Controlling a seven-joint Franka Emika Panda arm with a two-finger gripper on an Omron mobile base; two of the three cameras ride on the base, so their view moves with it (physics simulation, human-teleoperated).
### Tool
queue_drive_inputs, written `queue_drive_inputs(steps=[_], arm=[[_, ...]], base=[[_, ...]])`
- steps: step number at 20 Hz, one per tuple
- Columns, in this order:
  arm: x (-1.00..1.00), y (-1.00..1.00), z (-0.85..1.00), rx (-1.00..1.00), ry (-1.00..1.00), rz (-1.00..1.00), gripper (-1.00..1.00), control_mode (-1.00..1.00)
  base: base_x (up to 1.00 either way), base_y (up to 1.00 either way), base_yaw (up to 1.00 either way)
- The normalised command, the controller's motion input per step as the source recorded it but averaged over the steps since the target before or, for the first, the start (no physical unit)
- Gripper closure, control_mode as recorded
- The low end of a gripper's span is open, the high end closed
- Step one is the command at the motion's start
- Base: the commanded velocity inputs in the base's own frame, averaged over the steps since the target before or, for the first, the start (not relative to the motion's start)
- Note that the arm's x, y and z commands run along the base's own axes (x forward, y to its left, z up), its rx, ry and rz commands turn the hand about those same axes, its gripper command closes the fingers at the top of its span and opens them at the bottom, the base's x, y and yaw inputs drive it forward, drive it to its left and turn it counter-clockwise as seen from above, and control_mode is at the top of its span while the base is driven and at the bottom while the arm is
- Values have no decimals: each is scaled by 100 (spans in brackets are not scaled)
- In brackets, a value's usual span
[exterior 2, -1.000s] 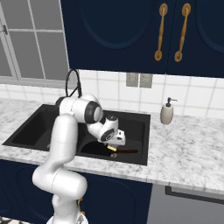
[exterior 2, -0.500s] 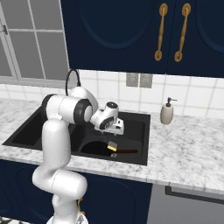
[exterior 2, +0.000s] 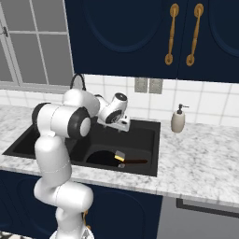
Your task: Pick the pan and sponge and place them into the sink. Then turn on the water.
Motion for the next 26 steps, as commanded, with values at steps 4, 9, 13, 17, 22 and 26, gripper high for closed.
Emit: queue_drive_inputs(steps=[4,9,13,17,22,26], arm=[[0,0,0,0,0,0,-100,-100],[7,21,0,5,-12,0,-100,-100],[20,42,0,20,-18,0,-100,-100],[25,36,0,22,-7,0,-100,-100],[26,23,2,23,-4,0,-100,-100],[15,3,5,15,5,0,-100,-100]], base=[[0,0,0],[0,0,0],[0,0,0],[0,0,0],[0,0,0],[0,0,0]])
